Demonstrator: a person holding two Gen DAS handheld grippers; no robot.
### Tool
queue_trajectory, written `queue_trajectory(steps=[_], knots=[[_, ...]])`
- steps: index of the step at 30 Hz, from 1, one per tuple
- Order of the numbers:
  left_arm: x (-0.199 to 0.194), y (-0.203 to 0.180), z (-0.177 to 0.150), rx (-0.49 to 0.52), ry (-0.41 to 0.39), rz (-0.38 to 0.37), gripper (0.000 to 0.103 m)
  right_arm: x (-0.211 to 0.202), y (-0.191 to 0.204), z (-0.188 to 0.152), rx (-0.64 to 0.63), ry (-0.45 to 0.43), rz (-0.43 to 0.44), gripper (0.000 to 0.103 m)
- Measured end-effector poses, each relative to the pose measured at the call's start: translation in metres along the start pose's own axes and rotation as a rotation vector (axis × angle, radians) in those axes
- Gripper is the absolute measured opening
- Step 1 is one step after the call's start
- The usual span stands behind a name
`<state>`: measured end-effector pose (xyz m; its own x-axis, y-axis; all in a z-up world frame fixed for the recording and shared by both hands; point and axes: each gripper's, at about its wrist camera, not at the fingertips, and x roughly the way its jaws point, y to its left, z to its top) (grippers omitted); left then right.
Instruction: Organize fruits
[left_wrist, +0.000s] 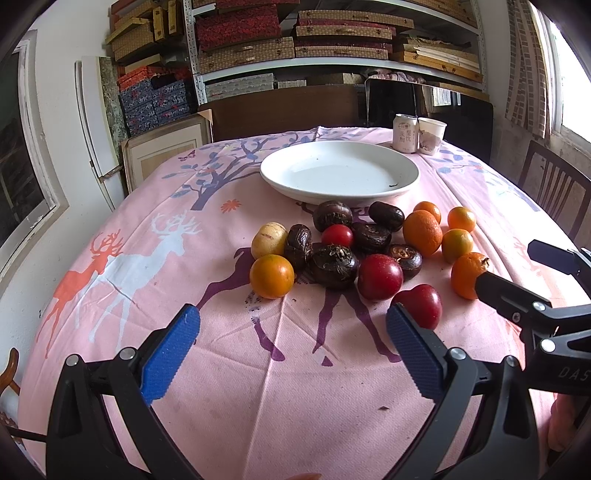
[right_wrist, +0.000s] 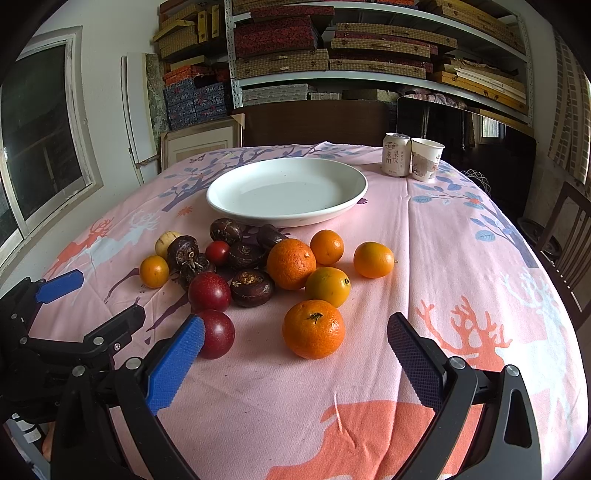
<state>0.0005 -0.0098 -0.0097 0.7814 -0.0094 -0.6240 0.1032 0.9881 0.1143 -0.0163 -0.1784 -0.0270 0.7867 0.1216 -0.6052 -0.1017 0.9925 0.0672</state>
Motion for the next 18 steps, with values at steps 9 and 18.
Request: queue_trajectory(steps=[9, 18], knots=[[0.0009, -0.0001, -0.0011, 0.001, 0.002, -0.002, 0.099, 0.0006, 0.0008, -0.0012, -0.002, 0.000, 0.002, 0.100], [0.0011, 0.0000, -0.0012, 0.000, 0.004, -0.002, 0.099, 0.0004, 0.0007, -0.0010, -0.002, 0.000, 0.002, 0.100]])
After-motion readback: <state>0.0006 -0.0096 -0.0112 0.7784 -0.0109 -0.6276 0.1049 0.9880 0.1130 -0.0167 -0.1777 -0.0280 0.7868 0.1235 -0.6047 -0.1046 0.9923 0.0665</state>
